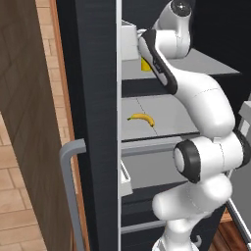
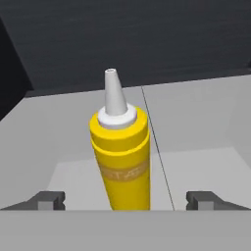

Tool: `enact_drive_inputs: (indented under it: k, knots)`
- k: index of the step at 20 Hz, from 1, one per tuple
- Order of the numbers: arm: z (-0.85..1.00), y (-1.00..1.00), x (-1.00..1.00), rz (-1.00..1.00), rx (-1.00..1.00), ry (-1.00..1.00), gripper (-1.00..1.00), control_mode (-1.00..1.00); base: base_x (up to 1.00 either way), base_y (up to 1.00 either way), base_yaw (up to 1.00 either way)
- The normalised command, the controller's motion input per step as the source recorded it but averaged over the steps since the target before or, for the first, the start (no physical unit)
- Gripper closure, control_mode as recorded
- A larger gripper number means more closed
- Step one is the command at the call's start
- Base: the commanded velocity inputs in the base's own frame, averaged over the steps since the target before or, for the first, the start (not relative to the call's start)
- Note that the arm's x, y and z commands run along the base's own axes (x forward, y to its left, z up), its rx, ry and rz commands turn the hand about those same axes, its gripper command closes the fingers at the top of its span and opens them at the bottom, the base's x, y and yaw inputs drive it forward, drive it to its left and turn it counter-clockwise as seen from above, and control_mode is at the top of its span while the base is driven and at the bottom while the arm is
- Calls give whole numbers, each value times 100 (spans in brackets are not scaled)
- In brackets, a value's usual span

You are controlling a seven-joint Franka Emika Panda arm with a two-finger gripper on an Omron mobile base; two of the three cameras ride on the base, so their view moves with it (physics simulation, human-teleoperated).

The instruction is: Place the mustard and mustard from the counter to the top shelf of the fridge. If the existing items in the fridge are on the top shelf, move them to other shelves.

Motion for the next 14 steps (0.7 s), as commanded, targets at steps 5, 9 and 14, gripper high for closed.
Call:
enact_drive_inputs:
  k: [5,9,14]
  knots:
    - [0,0,-100,0,0,-23,-100,-100,0,0,0]
    - [7,-4,-100,0,0,-21,-100,-100,0,0,0]
    - [15,-23,-100,0,0,-3,-100,-100,0,0,0]
